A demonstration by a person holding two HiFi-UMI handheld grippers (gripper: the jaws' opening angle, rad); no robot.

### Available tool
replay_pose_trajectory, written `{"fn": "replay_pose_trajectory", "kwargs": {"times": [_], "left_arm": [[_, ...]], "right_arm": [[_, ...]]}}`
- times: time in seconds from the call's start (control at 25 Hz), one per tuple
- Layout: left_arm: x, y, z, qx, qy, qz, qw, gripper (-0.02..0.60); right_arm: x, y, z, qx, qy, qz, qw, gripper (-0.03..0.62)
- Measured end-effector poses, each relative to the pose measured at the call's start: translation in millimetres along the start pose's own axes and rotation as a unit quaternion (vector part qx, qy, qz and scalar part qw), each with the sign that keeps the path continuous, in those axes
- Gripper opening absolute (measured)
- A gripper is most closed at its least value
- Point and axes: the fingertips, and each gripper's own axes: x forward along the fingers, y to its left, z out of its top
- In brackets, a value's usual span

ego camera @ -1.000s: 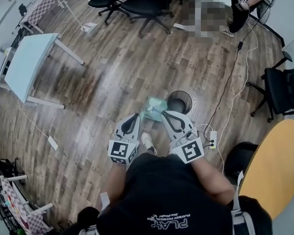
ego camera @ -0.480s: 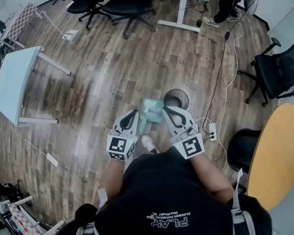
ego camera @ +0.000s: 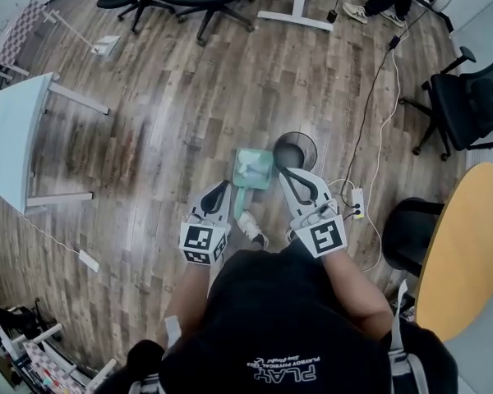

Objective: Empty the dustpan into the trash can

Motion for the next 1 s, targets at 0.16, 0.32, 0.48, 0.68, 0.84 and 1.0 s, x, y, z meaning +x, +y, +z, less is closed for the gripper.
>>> {"fn": "replay_pose_trajectory", "kwargs": {"times": [0.16,0.32,0.48,0.68,0.84,1.0], "left_arm": [[16,-10,-31,0.046,0.042,-0.005,0.9981,0.025],[31,-11,-60,0.027,0.075,-0.009,0.9968,0.026],[39,3,-90,-0.023,0.101,0.017,0.9945,0.026],[52,13,-132,-0.043,0.155,0.055,0.9855,0.085],[62,17,-164,-0.063,0.196,0.070,0.9759,0.165],[73,13,-191,-0.069,0.233,0.071,0.9674,0.214]], "right_arm": [[1,-5,-22,0.022,0.019,0.001,1.000,0.025],[1,-5,-46,0.035,0.042,0.013,0.998,0.025],[-3,2,-81,0.042,0.082,0.018,0.996,0.025],[-11,1,-129,0.072,0.121,0.002,0.990,0.025],[-15,6,-160,0.092,0.147,-0.001,0.985,0.025],[-22,10,-176,0.100,0.163,0.002,0.982,0.025]]}}
